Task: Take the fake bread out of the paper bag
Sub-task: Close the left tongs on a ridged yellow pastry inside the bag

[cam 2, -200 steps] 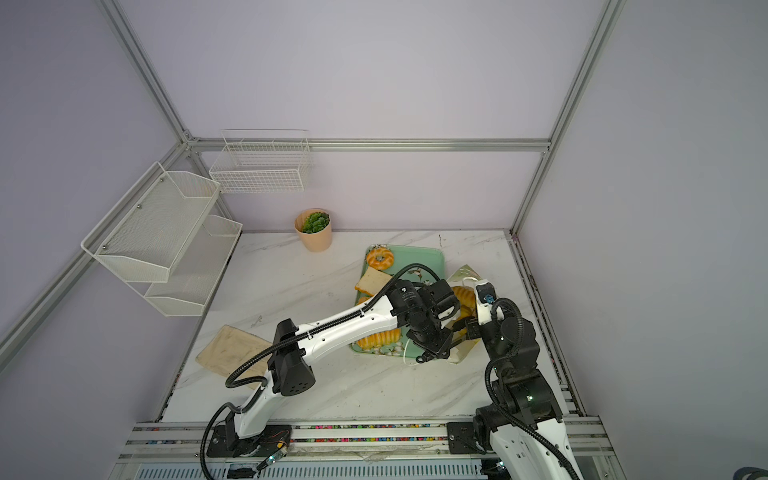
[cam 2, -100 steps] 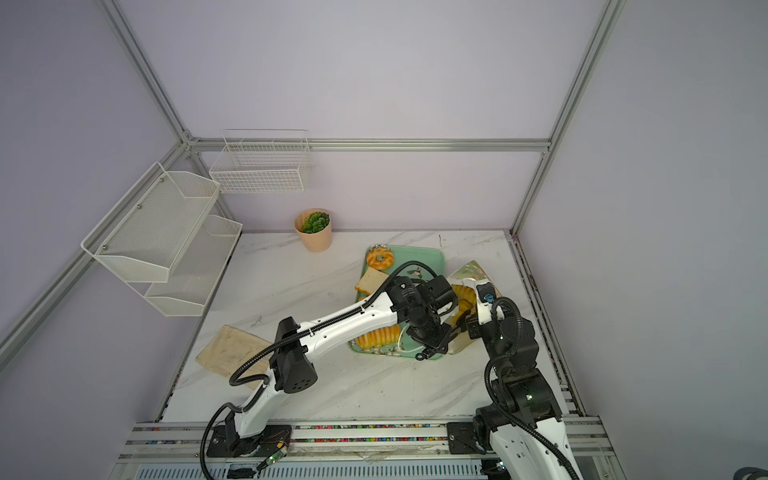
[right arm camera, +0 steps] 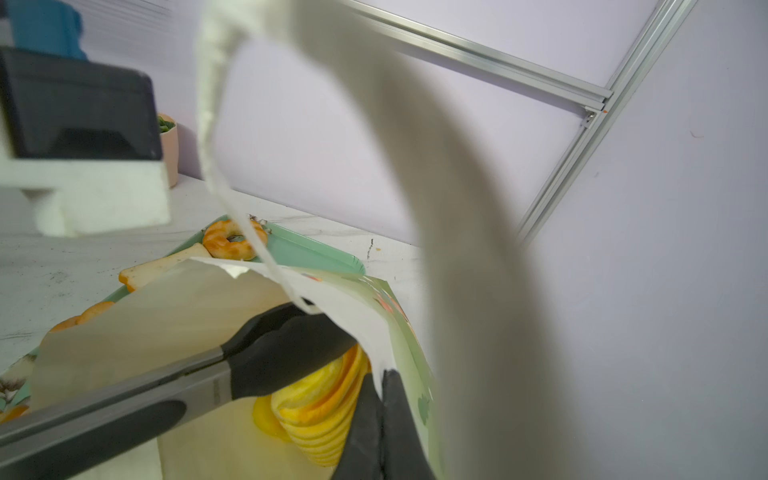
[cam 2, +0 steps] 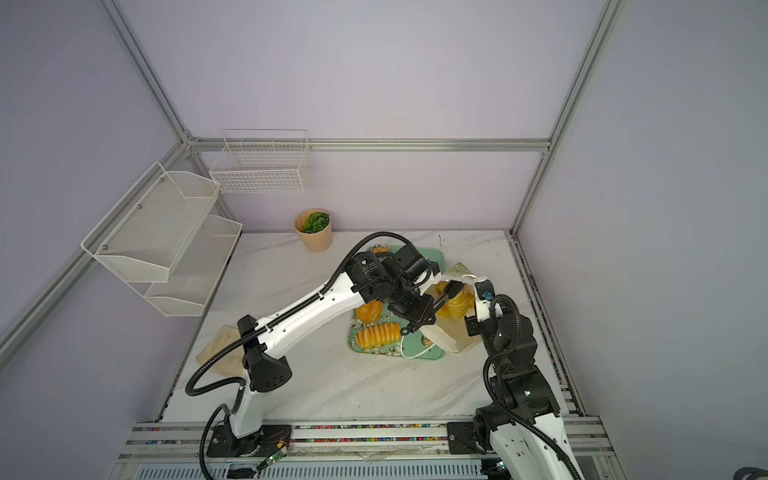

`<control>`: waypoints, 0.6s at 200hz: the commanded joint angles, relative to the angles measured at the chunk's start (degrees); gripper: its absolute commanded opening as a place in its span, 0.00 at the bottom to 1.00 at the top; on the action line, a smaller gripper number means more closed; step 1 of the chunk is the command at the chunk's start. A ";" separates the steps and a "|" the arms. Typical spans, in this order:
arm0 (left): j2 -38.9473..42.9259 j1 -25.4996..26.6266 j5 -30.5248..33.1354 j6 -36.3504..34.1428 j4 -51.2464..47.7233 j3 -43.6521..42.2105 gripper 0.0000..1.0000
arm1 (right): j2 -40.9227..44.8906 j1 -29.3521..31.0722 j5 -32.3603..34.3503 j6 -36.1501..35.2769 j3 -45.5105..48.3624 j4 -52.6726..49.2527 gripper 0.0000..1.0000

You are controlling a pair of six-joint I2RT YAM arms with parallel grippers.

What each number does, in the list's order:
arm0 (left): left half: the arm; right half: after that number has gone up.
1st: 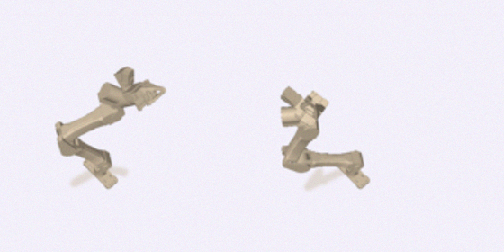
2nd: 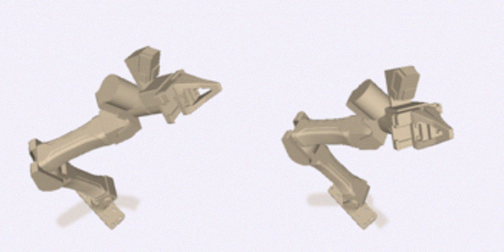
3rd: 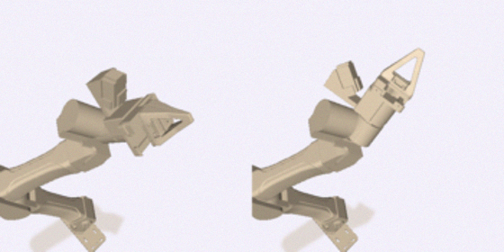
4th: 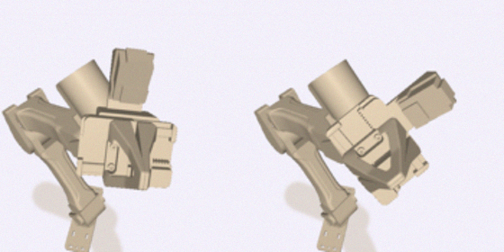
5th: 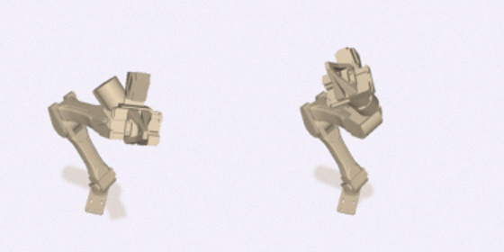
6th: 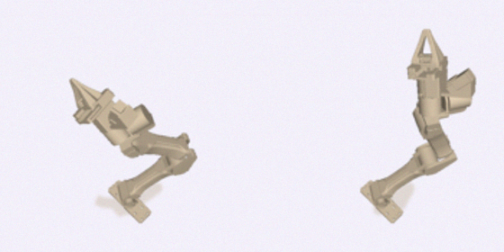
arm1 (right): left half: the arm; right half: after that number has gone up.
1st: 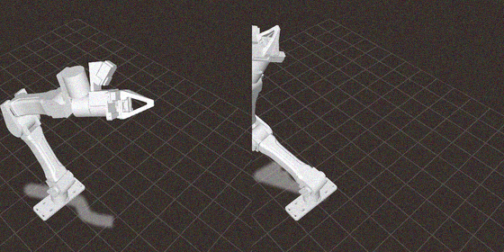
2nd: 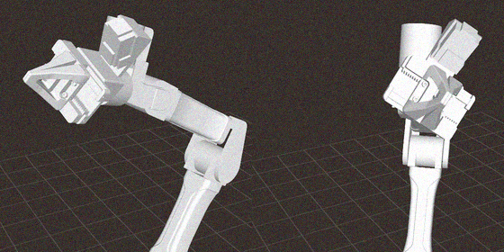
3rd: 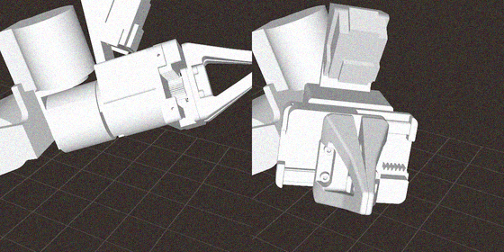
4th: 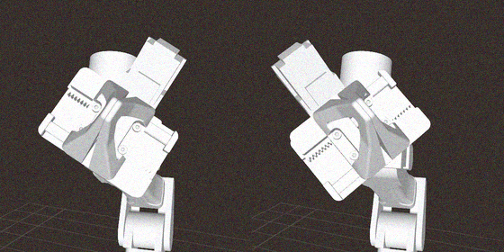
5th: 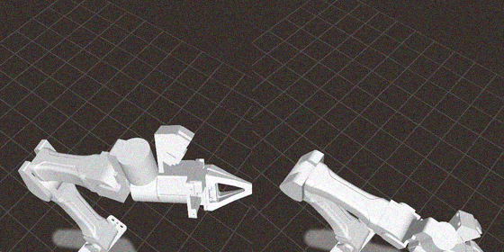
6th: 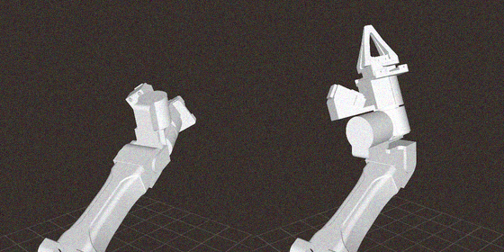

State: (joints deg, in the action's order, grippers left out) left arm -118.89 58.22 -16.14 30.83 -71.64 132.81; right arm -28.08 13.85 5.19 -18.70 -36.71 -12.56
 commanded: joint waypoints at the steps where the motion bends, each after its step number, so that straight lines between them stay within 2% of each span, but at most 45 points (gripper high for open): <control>1: 2.08 0.10 -0.51 -1.65 1.48 -3.55 0.00 | -0.53 -0.02 0.96 0.07 -0.47 1.73 0.00; 21: 1.96 0.10 0.96 -2.23 1.13 -5.70 0.00 | -0.89 0.00 0.88 0.16 -0.65 1.50 0.00; 39: 1.86 0.01 2.94 -3.58 0.98 -7.14 0.09 | -0.62 -0.07 0.79 0.20 -0.65 1.44 0.00; 71: 1.64 0.06 4.50 -5.24 0.86 -8.14 0.30 | -0.49 0.02 0.35 0.02 -0.84 1.30 0.00; 120: 1.19 -0.03 3.33 -6.43 0.71 -7.54 0.41 | -0.59 -0.02 -0.12 0.07 -0.91 1.57 0.00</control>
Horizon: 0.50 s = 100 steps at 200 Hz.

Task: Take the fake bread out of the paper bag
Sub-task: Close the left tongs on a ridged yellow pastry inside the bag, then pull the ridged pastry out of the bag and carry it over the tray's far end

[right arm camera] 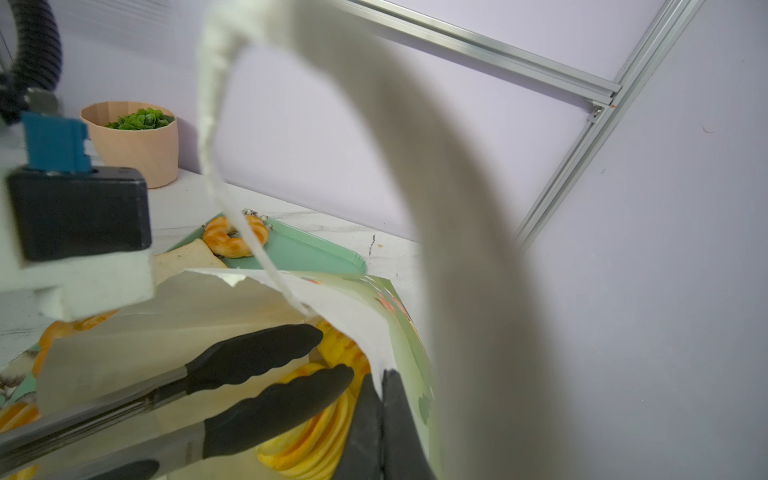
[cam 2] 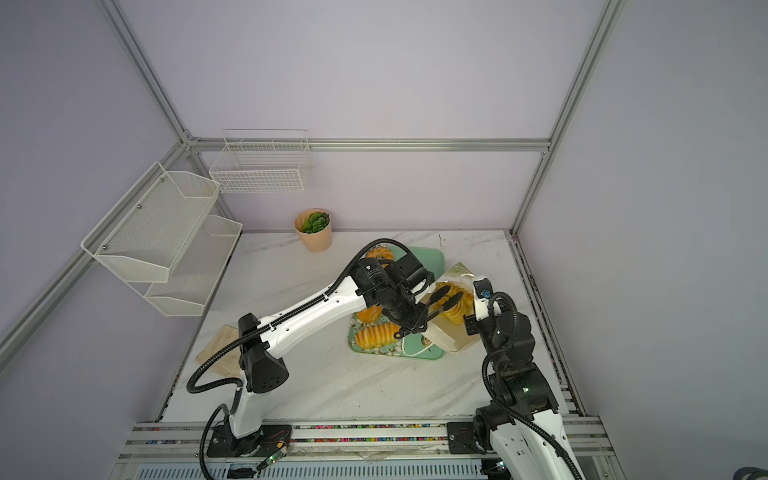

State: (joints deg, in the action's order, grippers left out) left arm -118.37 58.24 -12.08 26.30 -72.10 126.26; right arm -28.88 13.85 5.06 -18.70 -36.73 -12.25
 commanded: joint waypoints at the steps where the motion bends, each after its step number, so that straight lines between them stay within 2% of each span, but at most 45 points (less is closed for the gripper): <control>1: 0.67 -0.05 -0.75 -1.98 1.17 -1.00 0.41 | 0.23 -0.03 -0.02 0.02 -0.89 1.31 0.00; 42: 0.61 0.07 -2.06 -2.85 0.73 -0.57 0.45 | -0.03 -0.05 -0.39 0.06 -0.83 1.53 0.00; 100: 0.09 1.53 -1.26 -3.37 -0.48 -0.05 0.44 | -0.65 -0.07 -0.76 0.24 -0.86 1.88 0.00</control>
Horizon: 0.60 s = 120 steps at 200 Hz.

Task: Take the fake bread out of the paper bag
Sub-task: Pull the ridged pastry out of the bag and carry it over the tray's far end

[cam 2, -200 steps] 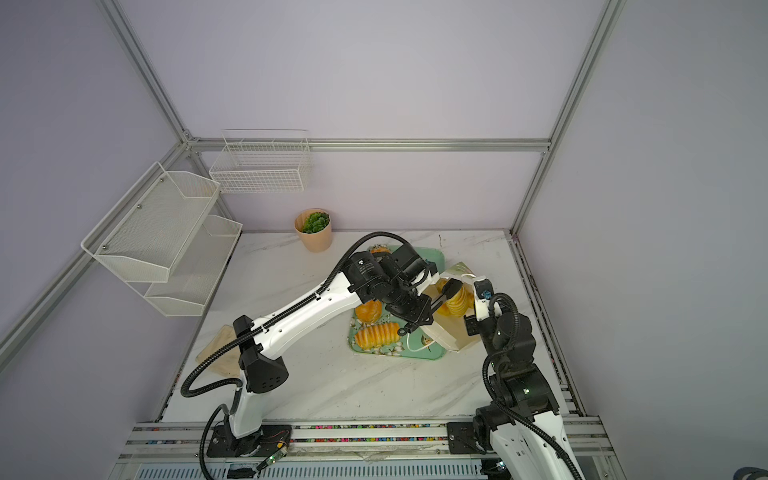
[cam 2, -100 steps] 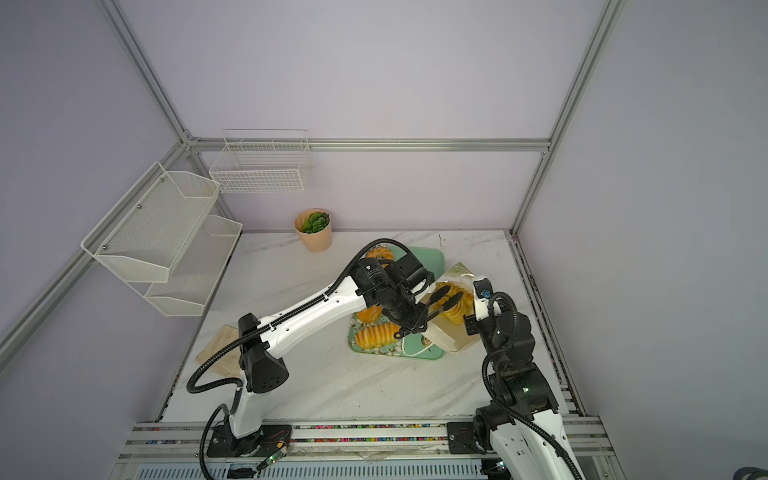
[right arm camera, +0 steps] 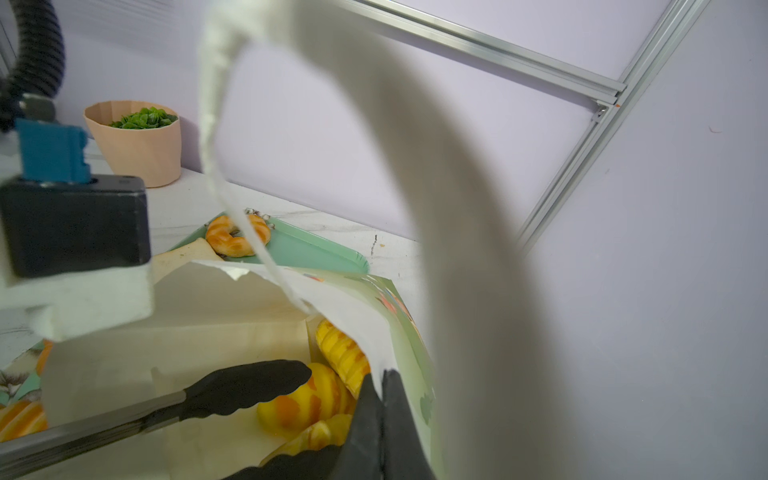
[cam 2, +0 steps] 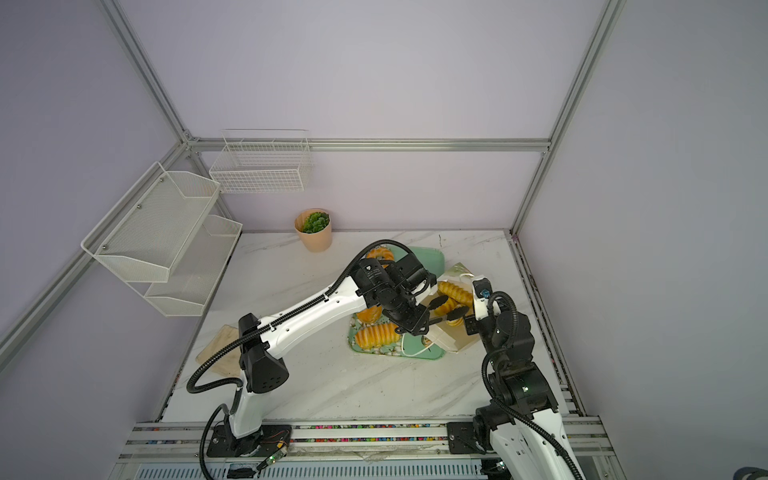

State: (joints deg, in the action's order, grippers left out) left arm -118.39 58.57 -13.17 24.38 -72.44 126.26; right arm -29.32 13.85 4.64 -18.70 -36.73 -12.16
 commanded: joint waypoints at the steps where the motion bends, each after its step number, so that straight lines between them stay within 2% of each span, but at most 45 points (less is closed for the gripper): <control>1: 0.10 1.24 -0.05 -1.44 -0.19 -0.05 0.44 | -0.25 -0.06 -0.39 0.24 -0.87 1.75 0.00; 30: -0.77 2.32 2.77 -1.44 -2.49 0.00 0.39 | -0.64 -0.04 -0.34 0.24 -0.95 1.97 0.00; 100: -3.53 3.05 7.01 -4.32 -9.64 5.33 0.38 | -1.26 -0.03 -0.31 0.42 -1.24 1.92 0.00; 120: -4.59 3.05 7.73 -5.24 -11.43 7.88 0.30 | -1.57 -0.01 -0.09 0.36 -1.53 1.77 0.00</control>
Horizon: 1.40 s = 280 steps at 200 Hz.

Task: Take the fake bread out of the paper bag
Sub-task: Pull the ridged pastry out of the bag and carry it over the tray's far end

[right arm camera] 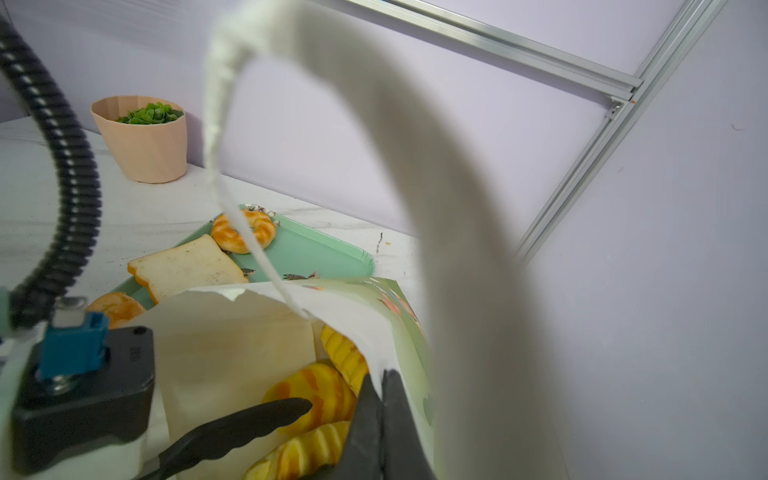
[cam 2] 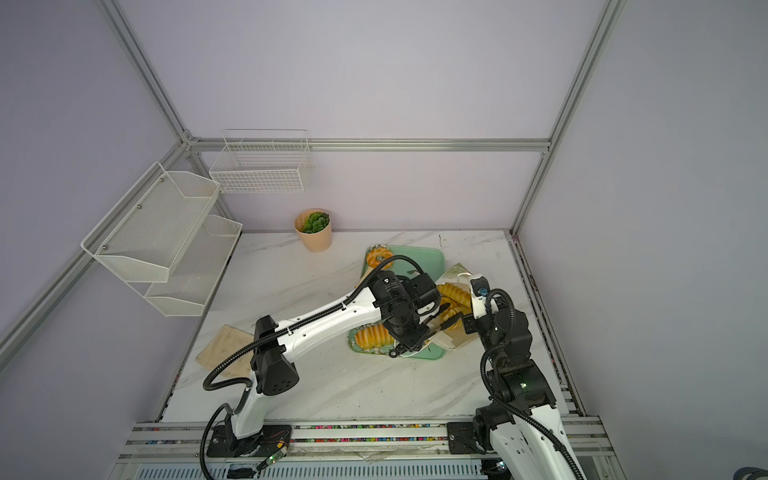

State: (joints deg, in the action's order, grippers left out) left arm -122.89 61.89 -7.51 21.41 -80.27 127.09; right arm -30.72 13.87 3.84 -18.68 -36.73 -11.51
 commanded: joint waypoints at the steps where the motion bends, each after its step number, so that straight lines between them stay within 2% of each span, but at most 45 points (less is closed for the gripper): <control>1: -0.12 -0.28 2.11 -2.30 -3.68 7.17 0.29 | -0.20 -0.01 0.73 0.37 -1.56 1.08 0.00; 45: 0.90 -1.14 2.57 -4.26 -4.47 10.30 0.09 | -1.09 -0.08 1.71 0.31 -1.94 0.87 0.00; 77: 3.49 -2.28 2.15 -5.32 -4.38 10.73 0.00 | -2.21 -0.07 2.23 0.33 -2.03 1.02 0.00; 176: 12.80 -6.58 -2.11 -8.25 -2.02 10.16 0.00 | -6.38 -0.01 6.06 1.93 -4.39 1.21 0.00; 280: 22.64 -9.91 -3.26 -11.21 -0.27 5.99 0.00 | -13.67 -0.01 8.88 5.48 -8.00 2.79 0.00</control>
State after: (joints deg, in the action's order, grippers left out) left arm -104.27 53.21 -9.26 12.62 -84.05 132.53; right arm -43.27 13.87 11.05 -15.27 -42.74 -10.15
